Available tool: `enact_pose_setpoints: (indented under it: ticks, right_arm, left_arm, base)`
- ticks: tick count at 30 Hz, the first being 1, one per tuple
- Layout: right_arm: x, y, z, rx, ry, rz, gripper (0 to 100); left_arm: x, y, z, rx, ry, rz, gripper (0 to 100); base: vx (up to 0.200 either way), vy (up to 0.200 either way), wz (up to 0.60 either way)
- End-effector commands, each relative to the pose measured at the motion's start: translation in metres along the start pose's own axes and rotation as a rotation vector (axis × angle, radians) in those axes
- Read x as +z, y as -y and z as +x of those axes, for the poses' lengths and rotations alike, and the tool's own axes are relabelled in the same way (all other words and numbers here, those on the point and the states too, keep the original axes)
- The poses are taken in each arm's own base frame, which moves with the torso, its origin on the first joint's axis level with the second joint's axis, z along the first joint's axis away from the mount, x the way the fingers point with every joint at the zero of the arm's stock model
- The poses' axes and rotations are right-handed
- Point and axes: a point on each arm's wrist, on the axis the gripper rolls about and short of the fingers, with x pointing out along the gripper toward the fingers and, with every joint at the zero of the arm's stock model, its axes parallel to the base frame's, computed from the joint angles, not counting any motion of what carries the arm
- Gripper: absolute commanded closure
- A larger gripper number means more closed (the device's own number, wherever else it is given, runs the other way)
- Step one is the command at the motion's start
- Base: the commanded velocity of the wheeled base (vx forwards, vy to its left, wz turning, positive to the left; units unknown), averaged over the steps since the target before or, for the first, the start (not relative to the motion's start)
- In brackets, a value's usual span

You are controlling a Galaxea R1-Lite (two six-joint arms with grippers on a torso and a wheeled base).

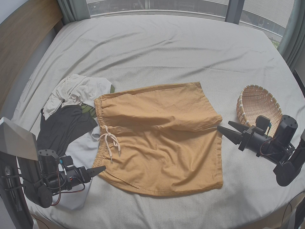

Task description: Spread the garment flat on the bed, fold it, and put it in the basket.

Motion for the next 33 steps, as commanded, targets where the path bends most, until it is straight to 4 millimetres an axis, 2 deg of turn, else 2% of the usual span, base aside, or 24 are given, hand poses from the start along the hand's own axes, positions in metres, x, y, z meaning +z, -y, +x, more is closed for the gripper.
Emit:
enact_pose_setpoints:
  ticks: [1,13,14,25,33]
  right_arm:
    - [-0.001,0.000,0.000,0.000,-0.002,0.001,0]
    - [-0.001,0.001,0.000,-0.002,-0.003,0.002,0]
    - [-0.001,0.001,-0.001,-0.003,-0.005,0.003,0]
    - [-0.009,0.005,-0.003,-0.023,-0.034,-0.017,0]
    - [-0.050,0.018,-0.021,-0.099,-0.208,0.023,0]
  left_arm:
    - [0.000,-0.002,0.007,-0.005,-0.002,0.002,0]
    - [0.001,-0.005,0.010,-0.003,0.003,0.002,0]
    - [0.001,-0.005,0.010,-0.003,0.003,0.002,100]
    - [0.002,-0.005,0.011,-0.003,0.007,0.005,100]
    - [0.003,-0.002,0.010,-0.010,0.010,0.011,100]
  base:
    - [0.000,0.000,0.00]
    - [0.000,0.000,0.00]
    - [0.000,0.000,0.00]
    - [0.000,0.000,0.00]
    - [0.000,0.000,0.00]
